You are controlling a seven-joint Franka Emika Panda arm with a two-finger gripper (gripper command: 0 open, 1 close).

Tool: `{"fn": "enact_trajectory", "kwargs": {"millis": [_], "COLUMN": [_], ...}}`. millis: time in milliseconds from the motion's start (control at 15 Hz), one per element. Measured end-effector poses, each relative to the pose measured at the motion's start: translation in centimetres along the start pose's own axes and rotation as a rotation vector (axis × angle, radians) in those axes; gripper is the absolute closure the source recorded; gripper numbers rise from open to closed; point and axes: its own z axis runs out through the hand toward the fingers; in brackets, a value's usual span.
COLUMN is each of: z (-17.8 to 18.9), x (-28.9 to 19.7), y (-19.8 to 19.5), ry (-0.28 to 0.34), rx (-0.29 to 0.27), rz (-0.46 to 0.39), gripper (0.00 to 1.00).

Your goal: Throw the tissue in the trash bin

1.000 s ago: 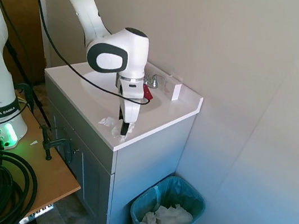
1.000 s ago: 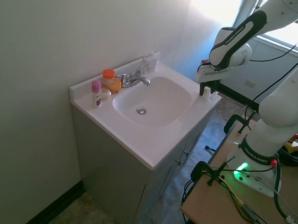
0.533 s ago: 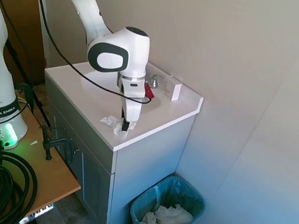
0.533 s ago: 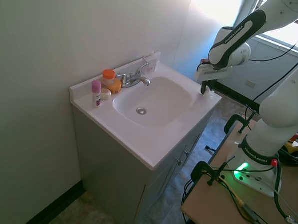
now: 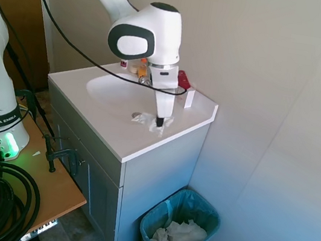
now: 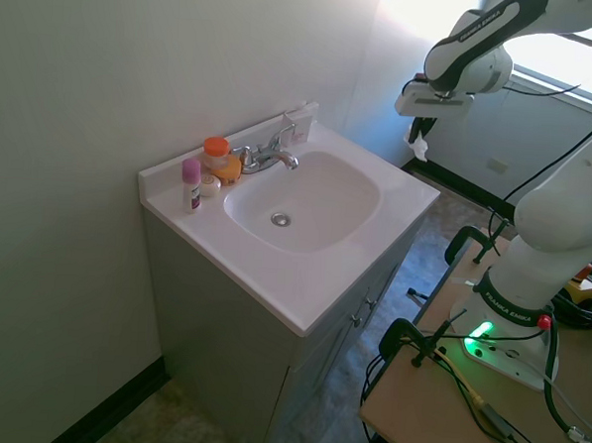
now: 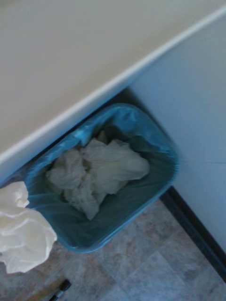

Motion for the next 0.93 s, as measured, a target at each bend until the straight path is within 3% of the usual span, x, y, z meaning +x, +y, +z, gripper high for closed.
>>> {"fn": "enact_trajectory", "kwargs": {"millis": [200, 667, 733, 933], "z": [0.6, 14.8, 16.4, 18.4], "x": [4.5, 10.9, 11.2, 11.1], "y": [-3.1, -7.5, -7.9, -9.1], "ry": [-0.006, -0.020, -0.017, -0.019], "rx": [0.032, -0.088, -0.100, -0.107], "rz": [0.111, 0.247, 0.251, 0.241], "gripper": [1.00, 1.00, 0.00, 0.00]}}
